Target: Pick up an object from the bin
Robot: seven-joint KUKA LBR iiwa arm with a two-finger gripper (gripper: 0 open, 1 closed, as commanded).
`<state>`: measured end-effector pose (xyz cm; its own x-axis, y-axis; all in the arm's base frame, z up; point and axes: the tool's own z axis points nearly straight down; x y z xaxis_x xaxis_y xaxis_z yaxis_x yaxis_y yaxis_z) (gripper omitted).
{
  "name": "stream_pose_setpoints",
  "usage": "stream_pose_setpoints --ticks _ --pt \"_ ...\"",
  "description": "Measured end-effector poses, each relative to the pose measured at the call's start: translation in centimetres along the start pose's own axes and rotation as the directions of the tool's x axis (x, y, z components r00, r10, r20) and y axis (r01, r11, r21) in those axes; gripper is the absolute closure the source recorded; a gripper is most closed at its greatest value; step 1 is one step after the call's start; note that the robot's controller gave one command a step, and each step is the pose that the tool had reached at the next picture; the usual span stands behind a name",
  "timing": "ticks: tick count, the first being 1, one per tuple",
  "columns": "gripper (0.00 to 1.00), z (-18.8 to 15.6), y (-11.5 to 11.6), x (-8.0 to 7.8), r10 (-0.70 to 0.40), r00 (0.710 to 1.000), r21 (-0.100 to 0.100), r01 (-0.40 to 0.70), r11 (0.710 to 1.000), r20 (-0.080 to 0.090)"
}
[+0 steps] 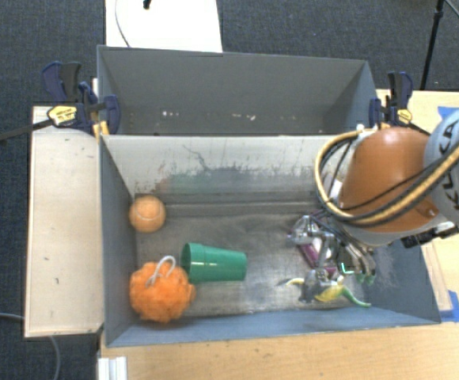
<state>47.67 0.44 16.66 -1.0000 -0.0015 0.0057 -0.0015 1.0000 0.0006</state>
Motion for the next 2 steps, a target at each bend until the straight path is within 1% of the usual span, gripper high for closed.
stream_pose_setpoints --ticks 1,2 --pt "0.00 -0.3 0.0 -0.2 0.000 1.000 0.000 0.000 1.000 0.008" --pt "0.00 4.1 -1.1 -1.1 0.071 0.997 -0.001 -0.071 0.997 0.014"
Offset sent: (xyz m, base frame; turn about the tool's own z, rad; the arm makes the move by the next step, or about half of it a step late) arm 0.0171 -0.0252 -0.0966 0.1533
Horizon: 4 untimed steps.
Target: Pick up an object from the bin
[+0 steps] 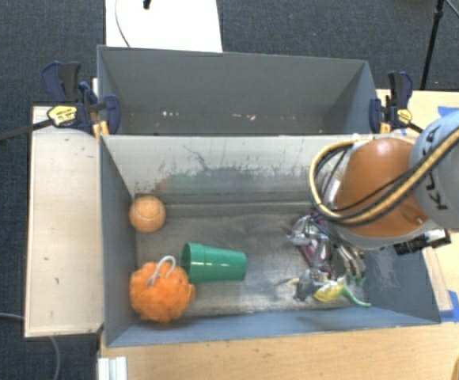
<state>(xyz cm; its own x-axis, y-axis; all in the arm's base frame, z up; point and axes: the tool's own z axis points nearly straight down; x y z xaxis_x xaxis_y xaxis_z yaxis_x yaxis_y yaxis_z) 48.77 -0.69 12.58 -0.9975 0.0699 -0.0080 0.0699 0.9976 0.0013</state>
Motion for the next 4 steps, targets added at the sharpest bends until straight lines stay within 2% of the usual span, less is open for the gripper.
stream_pose_setpoints --ticks 1,2,3,4 --pt "0.00 1.6 -5.6 -1.4 -0.044 0.999 0.000 0.044 0.999 -0.006" --pt "0.00 3.5 -7.0 -1.7 -0.279 0.960 0.009 0.279 0.960 0.011" --pt "0.00 4.1 -10.1 -2.8 -0.422 0.907 -0.001 0.422 0.907 0.022" --pt "0.00 4.2 -13.4 -3.2 -0.413 0.910 -0.006 0.413 0.911 0.024"
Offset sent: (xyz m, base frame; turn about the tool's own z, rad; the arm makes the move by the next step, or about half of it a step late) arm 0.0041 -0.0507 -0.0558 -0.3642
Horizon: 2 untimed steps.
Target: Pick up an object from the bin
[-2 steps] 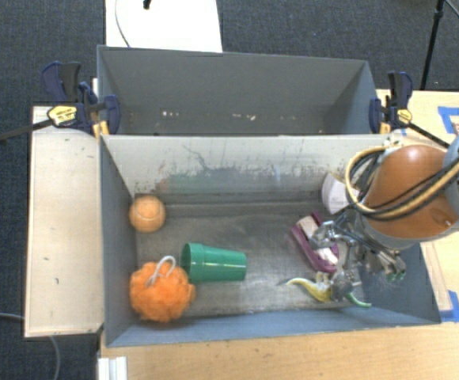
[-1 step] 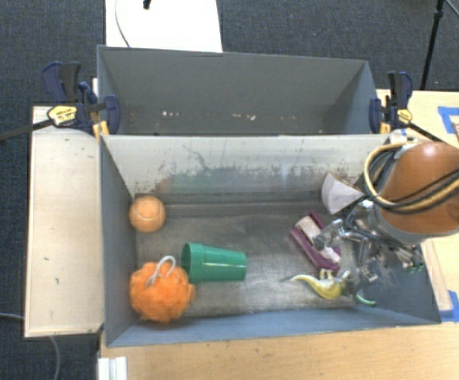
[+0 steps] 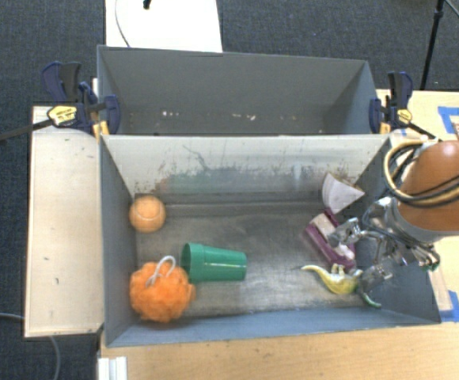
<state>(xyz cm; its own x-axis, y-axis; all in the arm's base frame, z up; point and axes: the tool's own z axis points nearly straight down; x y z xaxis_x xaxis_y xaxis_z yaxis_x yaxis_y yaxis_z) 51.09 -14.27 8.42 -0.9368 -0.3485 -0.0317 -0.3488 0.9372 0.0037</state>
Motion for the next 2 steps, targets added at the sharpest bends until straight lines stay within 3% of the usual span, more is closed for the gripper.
stream_pose_setpoints --ticks 1,2 --pt "0.00 0.0 3.1 0.1 0.105 0.994 0.028 -0.105 0.994 0.013" --pt "0.00 1.2 6.3 0.0 0.117 0.993 0.005 -0.117 0.993 -0.023"
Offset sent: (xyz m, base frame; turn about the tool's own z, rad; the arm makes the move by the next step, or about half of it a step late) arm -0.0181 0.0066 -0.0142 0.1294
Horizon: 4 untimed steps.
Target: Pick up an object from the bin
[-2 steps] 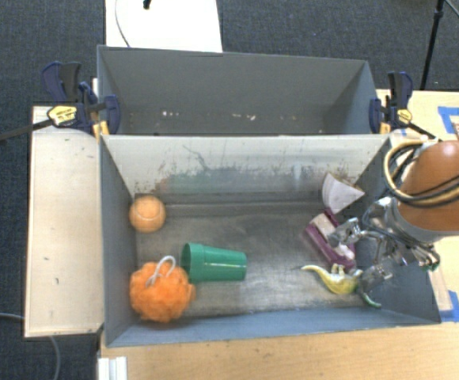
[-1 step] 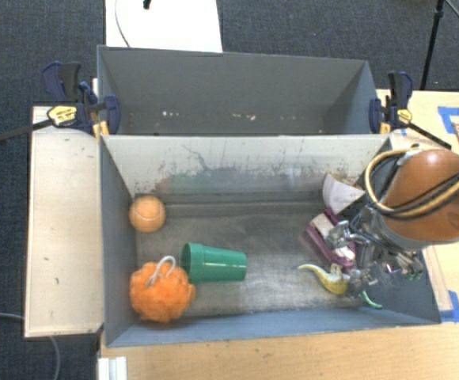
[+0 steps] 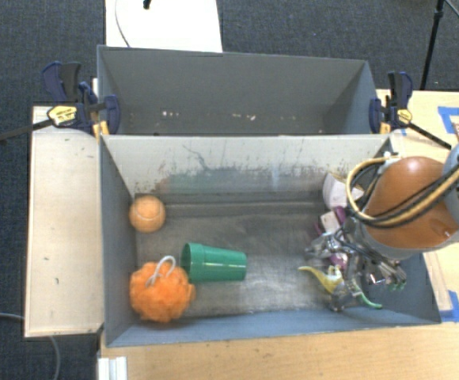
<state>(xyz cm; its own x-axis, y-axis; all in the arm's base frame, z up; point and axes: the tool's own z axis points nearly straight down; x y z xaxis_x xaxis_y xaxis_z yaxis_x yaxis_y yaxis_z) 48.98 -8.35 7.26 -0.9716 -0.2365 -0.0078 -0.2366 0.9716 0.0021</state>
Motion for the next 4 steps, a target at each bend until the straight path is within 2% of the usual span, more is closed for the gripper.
stream_pose_setpoints --ticks 1,2,3,4 --pt "0.00 0.1 -4.9 0.9 0.101 0.995 -0.003 -0.101 0.995 -0.001" --pt "1.00 -1.1 1.6 0.6 0.153 0.988 0.002 -0.153 0.988 -0.009" --pt "1.00 -1.1 1.6 0.6 0.153 0.988 0.002 -0.153 0.988 -0.009" --pt "1.00 -6.0 0.5 -0.7 0.158 0.987 0.000 -0.158 0.988 -0.015"
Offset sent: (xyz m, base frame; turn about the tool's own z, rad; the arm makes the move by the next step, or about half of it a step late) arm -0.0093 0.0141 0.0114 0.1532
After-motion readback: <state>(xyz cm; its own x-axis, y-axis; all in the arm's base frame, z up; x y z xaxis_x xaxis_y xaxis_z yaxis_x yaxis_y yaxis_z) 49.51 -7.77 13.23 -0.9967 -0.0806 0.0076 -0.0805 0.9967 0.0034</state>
